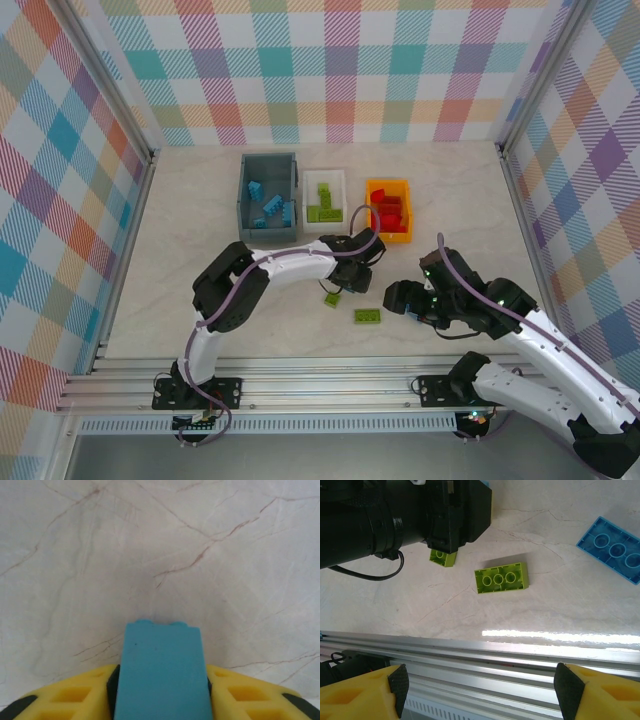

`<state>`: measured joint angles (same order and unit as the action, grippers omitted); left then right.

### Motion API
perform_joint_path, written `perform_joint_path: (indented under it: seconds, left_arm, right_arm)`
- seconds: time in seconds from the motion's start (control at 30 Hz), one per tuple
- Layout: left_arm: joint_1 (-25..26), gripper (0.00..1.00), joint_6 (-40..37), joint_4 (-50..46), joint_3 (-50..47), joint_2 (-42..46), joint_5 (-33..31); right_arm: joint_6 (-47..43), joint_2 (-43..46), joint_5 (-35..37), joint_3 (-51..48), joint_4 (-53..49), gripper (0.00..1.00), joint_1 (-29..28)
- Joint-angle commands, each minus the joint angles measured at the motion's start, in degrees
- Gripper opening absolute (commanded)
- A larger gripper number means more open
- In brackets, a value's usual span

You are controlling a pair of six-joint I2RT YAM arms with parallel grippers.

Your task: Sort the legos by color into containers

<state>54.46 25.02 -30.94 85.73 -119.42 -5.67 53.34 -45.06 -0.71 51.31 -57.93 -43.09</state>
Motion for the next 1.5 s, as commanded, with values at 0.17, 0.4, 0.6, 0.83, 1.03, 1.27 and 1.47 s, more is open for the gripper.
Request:
perform_joint_path:
  seconds: [0.17,0.4,0.6,0.83,1.03,1.27,1.47]
  left_arm:
    - [0.02,0.36,0.80,-5.23,-0.57,13.10,-9.99]
    - [-10.60,0.36,0.15,-12.89,-4.52,27.64,-10.83]
    - [-24.73,0.36,-4.06,-14.34,-4.36,29.52,-7.67]
    - [-34.02,0.36,-7.56,-13.19,2.33,18.79,-7.28]
    - [-35.27,0.36,-8.72,-14.04,11.33,8.29,-9.33]
    - [-35.69,0.37,-10.32,-16.53,20.55,-1.58,-13.62]
    - [-35.82,0.56,-11.39,-17.14,23.07,-4.43,-14.95]
  right_arm:
    - [-2.61,-0.44,0.30,-0.86,1.33,0.79,0.29]
    - [-12.35,-6.14,-1.92,1.94,10.95,0.78,-2.23]
    - [-25.67,-14.44,2.53,5.74,28.69,0.78,-13.41]
    - [-32.36,-23.85,9.72,7.37,54.10,0.78,-18.16]
    - [-35.31,-32.13,15.76,9.97,67.21,0.80,-18.13]
    - [-33.74,-36.23,16.89,12.53,67.64,0.80,-17.68]
    - [-31.52,-34.95,16.71,10.68,65.87,0.81,-17.31]
